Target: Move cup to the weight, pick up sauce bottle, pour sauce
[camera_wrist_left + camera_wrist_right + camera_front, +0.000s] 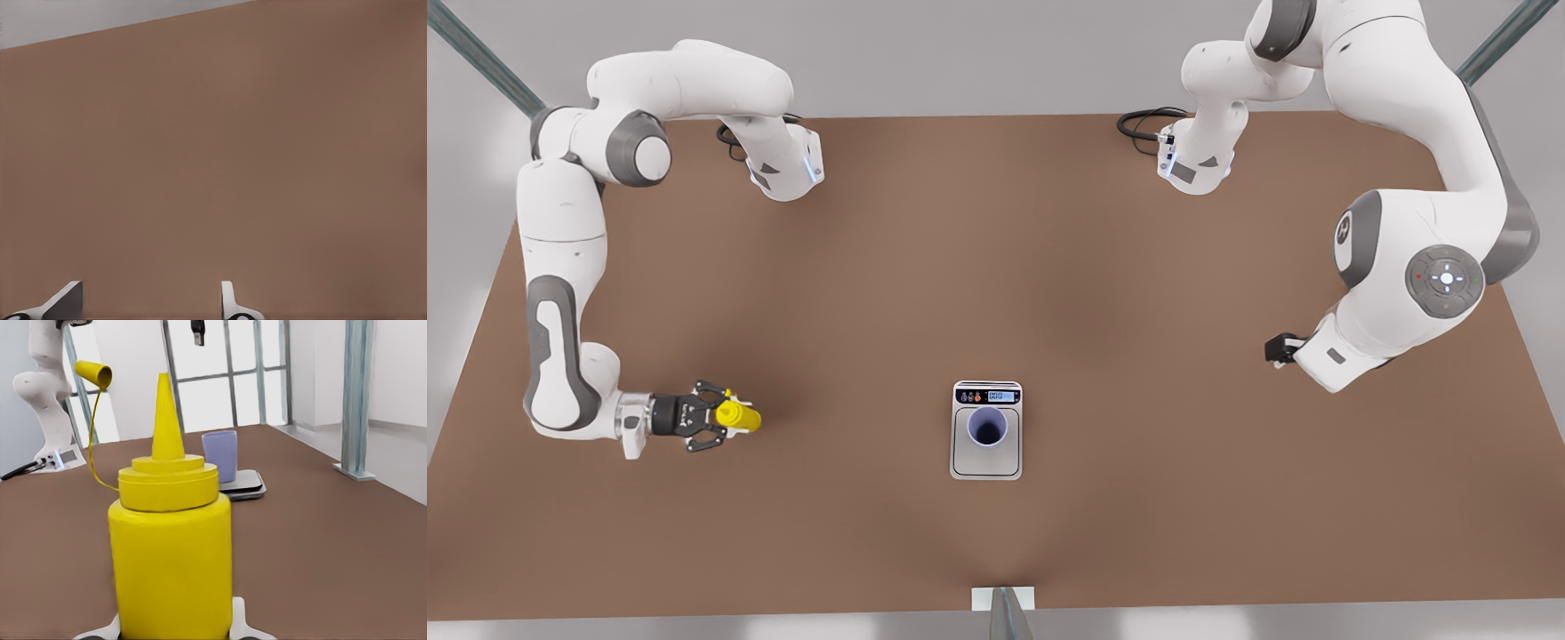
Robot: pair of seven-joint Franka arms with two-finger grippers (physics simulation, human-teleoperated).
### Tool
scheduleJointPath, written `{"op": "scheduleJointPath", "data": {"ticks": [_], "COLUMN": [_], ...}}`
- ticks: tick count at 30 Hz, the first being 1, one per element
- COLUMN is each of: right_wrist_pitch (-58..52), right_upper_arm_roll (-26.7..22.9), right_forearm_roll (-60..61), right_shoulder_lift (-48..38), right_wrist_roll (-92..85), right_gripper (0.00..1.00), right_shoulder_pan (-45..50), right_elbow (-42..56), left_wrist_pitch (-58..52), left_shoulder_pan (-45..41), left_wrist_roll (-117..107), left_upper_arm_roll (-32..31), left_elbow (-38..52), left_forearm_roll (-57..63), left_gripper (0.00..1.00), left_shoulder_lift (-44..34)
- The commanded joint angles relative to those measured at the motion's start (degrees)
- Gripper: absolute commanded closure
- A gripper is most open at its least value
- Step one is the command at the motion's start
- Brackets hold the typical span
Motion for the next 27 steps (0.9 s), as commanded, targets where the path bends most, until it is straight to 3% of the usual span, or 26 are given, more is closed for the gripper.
{"op": "scheduleJointPath", "data": {"ticks": [1,6,15,16,22,27], "right_wrist_pitch": [-0.2,-0.3,-0.2,-0.2,-0.2,-0.3], "right_upper_arm_roll": [0.2,1.5,1.6,1.6,1.7,1.6], "right_forearm_roll": [0.3,0.3,0.3,0.3,0.3,0.3], "right_shoulder_lift": [0.3,2.7,3.4,3.5,4.1,4.0], "right_wrist_roll": [-0.1,-1.9,-3.2,-3.2,-3.2,-3.0], "right_gripper": [0.51,0.5,0.3,0.22,0.17,0.05], "right_shoulder_pan": [-0.4,-1.4,-1.4,-1.4,-1.4,-1.7], "right_elbow": [0.1,0.2,0.4,0.4,0.9,0.9], "left_wrist_pitch": [0.0,0.1,0.2,0.2,0.2,0.2], "left_shoulder_pan": [0.0,0.0,0.0,0.0,0.0,0.0], "left_wrist_roll": [0.0,0.0,-0.1,-0.1,-0.1,-0.1], "left_upper_arm_roll": [0.0,0.1,0.1,0.1,0.1,0.1], "left_elbow": [0.0,0.0,0.0,0.0,-0.1,-0.1], "left_forearm_roll": [0.0,0.1,0.2,0.2,0.2,0.2], "left_gripper": [0.0,0.0,0.0,0.0,0.0,0.0], "left_shoulder_lift": [0.0,0.0,0.1,0.1,0.1,0.1]}}
